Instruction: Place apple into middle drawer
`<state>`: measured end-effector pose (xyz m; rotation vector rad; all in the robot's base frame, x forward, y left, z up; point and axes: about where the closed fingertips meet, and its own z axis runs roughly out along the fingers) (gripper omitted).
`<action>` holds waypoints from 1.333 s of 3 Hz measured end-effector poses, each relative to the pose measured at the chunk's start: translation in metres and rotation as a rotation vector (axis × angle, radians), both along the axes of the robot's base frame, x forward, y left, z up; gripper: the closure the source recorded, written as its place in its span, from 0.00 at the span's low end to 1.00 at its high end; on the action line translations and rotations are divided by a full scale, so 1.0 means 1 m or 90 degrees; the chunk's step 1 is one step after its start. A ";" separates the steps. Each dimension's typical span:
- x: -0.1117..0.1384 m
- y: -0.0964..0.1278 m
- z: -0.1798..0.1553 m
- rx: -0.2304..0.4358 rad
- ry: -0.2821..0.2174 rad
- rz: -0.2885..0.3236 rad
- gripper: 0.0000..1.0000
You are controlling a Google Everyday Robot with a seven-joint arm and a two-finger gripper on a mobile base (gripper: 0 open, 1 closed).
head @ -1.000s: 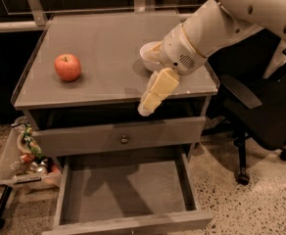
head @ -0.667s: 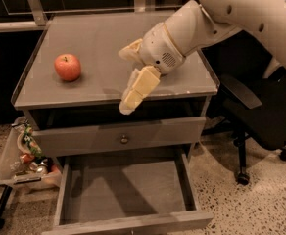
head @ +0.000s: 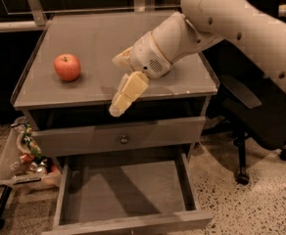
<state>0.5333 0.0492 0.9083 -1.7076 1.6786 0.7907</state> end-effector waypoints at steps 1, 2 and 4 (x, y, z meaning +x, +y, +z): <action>0.039 0.023 -0.024 0.003 0.011 -0.040 0.00; 0.079 0.037 -0.038 0.001 0.013 -0.073 0.00; 0.117 0.057 -0.030 -0.006 -0.011 -0.077 0.00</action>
Offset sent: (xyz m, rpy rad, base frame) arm 0.1328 0.0507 -0.0484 0.0018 0.0142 -0.1882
